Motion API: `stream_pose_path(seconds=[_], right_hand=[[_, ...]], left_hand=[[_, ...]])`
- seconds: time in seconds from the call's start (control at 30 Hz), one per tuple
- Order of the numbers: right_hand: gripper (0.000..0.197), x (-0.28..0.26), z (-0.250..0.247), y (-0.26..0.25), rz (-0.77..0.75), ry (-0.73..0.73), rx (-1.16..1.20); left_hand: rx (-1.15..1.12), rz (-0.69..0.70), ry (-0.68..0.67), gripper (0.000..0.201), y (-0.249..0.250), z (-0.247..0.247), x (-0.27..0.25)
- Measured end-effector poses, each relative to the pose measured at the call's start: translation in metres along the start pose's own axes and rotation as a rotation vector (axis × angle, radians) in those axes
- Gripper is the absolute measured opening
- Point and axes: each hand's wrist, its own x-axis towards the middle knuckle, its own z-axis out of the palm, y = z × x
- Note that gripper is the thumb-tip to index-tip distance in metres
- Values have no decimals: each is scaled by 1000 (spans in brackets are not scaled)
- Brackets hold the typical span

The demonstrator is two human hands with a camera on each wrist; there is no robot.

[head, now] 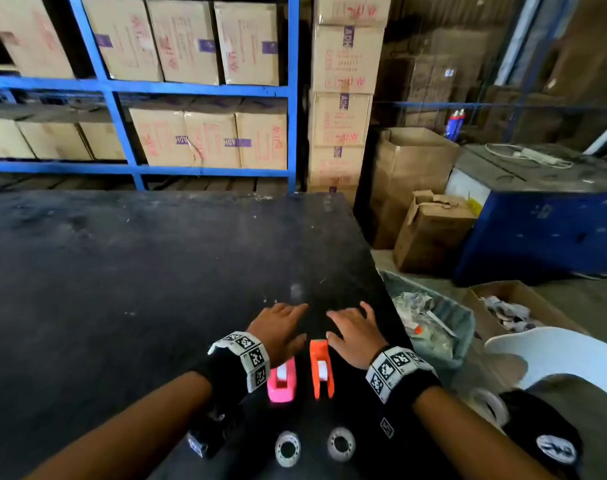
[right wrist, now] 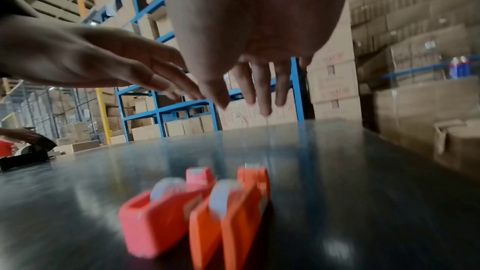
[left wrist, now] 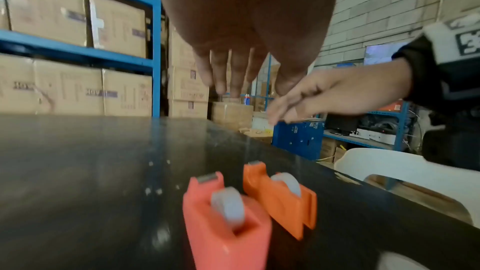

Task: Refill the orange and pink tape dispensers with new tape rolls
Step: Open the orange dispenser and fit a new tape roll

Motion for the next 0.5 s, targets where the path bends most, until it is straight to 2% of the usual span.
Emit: stream_pose_path(seconds=[0.07,0.1,0.2,0.27,0.37,0.4,0.5], right_hand=[[26,-7,28,7,59,-156,32],[20,-14,39,8,91,-212,57],[26,-26,62,7,144,-271,121],[29,-25,68,9,174,-216,211],[55,-23,71,13,216,-101,417],[58,-22,72,15,212,-47,478],[46,-27,60,11,131,27,534]], left_hand=[[-158,-96,-176,57,7,19,-4],[-245,-135,-219,54,9,28,-7],[-450,-237,-266,38,17,49,-5],[-582,-291,-299,37,23,57,0],[-689,-449,-304,55,27,69,6],[-718,-499,-288,59,33,66,6],[-964,-631,-258,62,50,61,11]])
